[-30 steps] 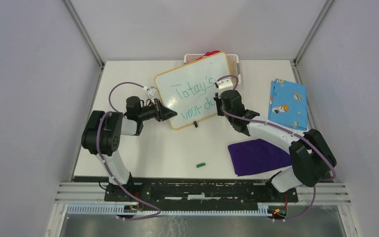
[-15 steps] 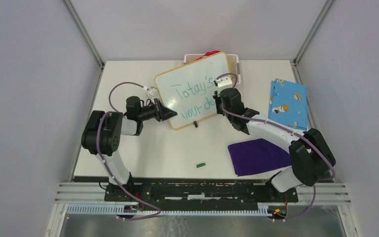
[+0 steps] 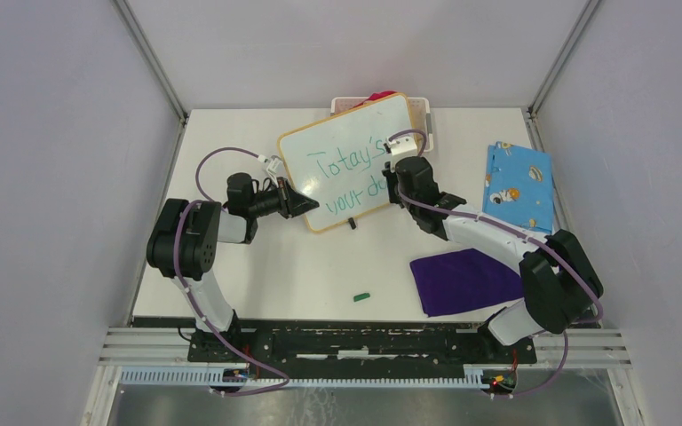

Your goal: Write a sentence on the whiteboard

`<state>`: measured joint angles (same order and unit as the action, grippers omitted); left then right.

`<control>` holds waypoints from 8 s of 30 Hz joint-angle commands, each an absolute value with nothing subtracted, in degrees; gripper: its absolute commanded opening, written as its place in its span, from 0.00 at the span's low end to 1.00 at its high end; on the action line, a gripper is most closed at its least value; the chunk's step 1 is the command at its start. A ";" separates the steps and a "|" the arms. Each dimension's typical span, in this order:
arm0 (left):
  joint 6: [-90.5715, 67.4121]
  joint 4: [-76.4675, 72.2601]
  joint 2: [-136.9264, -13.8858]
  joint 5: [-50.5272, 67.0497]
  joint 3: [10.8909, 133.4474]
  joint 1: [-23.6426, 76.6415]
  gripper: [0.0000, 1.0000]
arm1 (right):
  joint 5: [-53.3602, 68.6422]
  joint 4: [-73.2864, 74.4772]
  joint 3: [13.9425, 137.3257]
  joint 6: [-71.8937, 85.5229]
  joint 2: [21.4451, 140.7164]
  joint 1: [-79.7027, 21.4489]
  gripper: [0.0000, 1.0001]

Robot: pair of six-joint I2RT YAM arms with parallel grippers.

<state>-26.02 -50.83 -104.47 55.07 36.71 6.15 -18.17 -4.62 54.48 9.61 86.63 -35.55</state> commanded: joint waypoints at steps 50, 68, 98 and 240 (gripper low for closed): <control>-22.37 -46.30 -105.71 51.44 37.36 7.12 0.26 | -19.01 -9.22 54.80 9.51 84.09 -34.77 0.00; -22.32 -46.30 -105.70 51.42 37.36 7.12 0.26 | -19.45 -9.26 52.15 10.29 85.63 -34.12 0.00; -22.22 -46.00 -105.71 51.24 37.43 7.26 0.26 | -21.34 -8.00 54.89 9.86 82.71 -33.16 0.00; -21.20 -43.52 -105.72 50.80 38.31 7.56 0.26 | -8.75 -27.59 36.21 28.16 77.75 -22.60 0.00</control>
<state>-25.74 -49.23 -104.47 54.28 37.56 6.52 -7.25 -25.52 33.67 28.23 77.38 -22.50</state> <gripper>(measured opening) 0.260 0.173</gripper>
